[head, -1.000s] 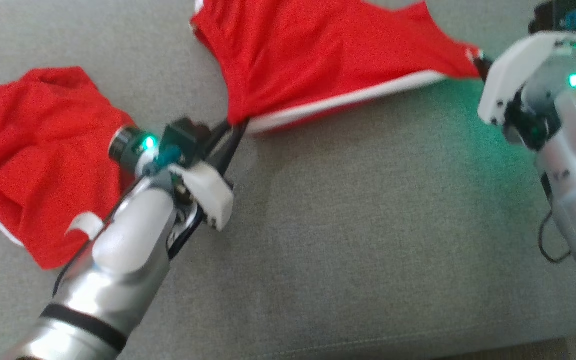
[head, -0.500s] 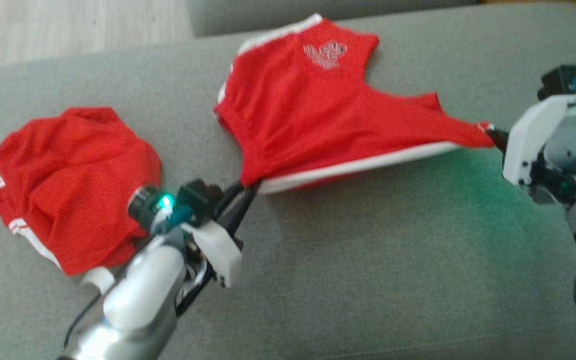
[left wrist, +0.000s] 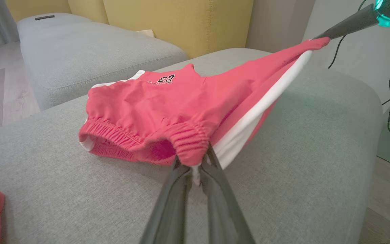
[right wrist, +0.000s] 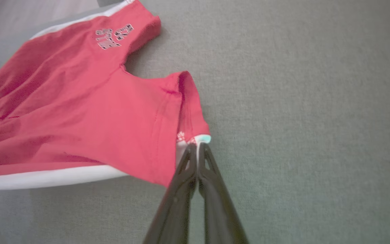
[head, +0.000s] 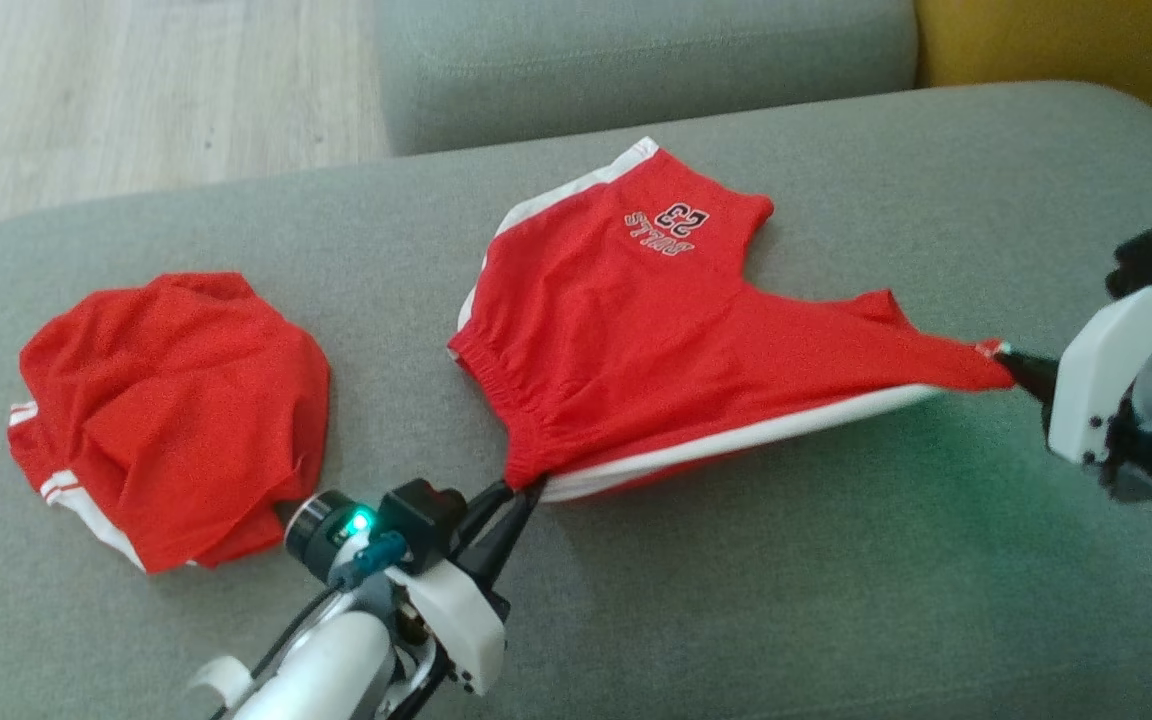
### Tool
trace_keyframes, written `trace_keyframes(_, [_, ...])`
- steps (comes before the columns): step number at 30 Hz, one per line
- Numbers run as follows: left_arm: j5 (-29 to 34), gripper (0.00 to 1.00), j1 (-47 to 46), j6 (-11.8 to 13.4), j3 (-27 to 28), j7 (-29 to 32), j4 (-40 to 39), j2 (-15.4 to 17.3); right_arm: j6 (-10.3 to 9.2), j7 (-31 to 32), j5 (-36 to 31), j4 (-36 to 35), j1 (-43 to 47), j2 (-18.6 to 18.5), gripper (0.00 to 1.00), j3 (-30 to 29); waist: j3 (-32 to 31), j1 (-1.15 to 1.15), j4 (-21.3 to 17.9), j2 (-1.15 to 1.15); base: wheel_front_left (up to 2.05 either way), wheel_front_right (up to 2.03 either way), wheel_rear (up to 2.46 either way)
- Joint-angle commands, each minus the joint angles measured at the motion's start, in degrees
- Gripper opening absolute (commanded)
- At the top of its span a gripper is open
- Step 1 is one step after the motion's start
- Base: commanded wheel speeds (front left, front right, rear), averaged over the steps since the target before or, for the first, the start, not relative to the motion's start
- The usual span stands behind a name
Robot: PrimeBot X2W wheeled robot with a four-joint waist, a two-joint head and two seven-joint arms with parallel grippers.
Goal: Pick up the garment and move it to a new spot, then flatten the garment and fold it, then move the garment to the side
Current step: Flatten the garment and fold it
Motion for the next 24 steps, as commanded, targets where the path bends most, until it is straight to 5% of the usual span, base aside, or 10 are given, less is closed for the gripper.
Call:
trace_keyframes(1, [0.6, 0.0, -3.3, 0.5, 3.4, -0.3, -1.7, 1.0, 0.37, 1.0, -1.6, -4.3, -1.3, -1.0, 0.0, -2.2, 1.0, 0.01, 0.1, 0.0, 0.0, 0.0, 0.0])
trace_keyframes(11, [1.2, 0.0, -11.0, 0.5, 6.3, -0.3, -1.1, -0.4, 0.37, 6.9, -10.1, -11.1, -6.5, 5.1, 0.0, -10.6, 6.6, 0.01, 2.1, 0.0, 0.0, 0.0, 0.0])
trace_keyframes(24, [2.7, 0.0, -20.9, -0.3, 6.6, -0.3, 2.2, -3.6, 0.37, 9.4, -18.6, -6.3, -22.3, 9.5, 0.0, -11.8, 14.9, 0.01, 7.9, 0.0, 0.0, 0.0, 0.0])
